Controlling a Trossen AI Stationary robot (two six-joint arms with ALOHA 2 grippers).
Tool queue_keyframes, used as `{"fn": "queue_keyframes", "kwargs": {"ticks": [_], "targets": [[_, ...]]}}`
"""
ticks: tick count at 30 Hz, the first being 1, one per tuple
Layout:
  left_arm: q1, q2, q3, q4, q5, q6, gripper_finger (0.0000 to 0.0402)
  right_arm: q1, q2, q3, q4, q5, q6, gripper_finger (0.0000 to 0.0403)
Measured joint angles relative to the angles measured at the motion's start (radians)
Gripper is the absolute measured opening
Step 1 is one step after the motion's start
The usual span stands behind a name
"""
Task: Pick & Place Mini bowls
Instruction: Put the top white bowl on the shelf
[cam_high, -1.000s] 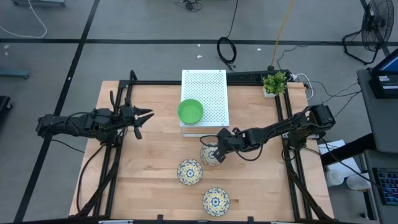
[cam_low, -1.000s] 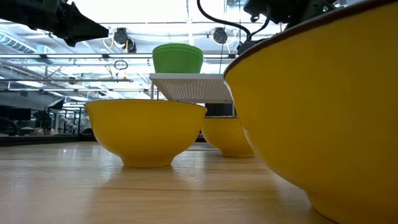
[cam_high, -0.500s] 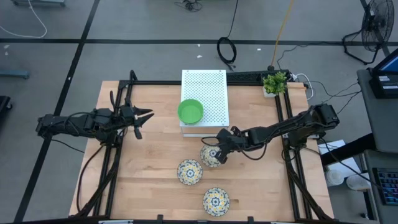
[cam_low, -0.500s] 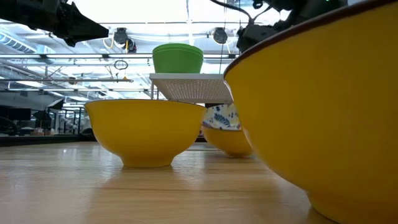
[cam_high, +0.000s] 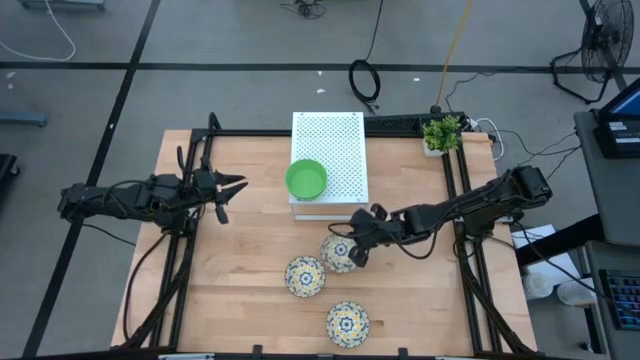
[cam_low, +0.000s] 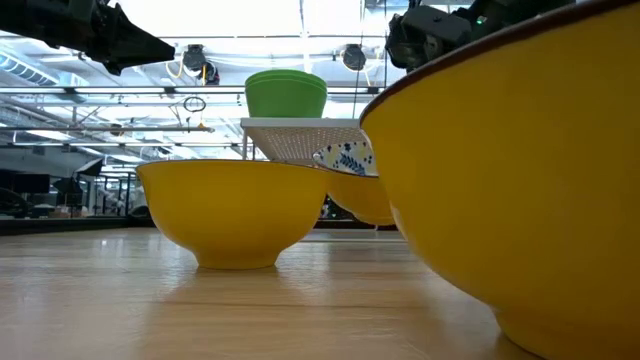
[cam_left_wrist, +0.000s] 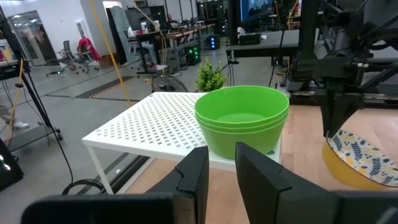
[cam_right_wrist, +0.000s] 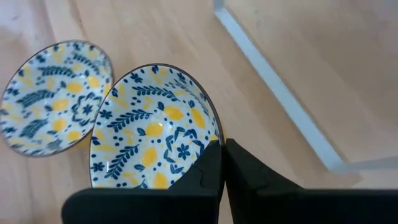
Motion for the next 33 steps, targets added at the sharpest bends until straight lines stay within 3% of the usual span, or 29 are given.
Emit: {"fn": "queue_keyframes", "kwargs": {"ticks": [10,33], "targets": [[0.000,0.000,0.000,0.000,0.000,0.000,0.0085,0.009,-0.048,0.001,0.056,-0.064,-0.029,0.0000],[0.000,0.000,0.000,0.000,0.000,0.000,0.0085,-0.040,-0.369,0.001,0.060,-0.057,-0.158,0.0000]]}}
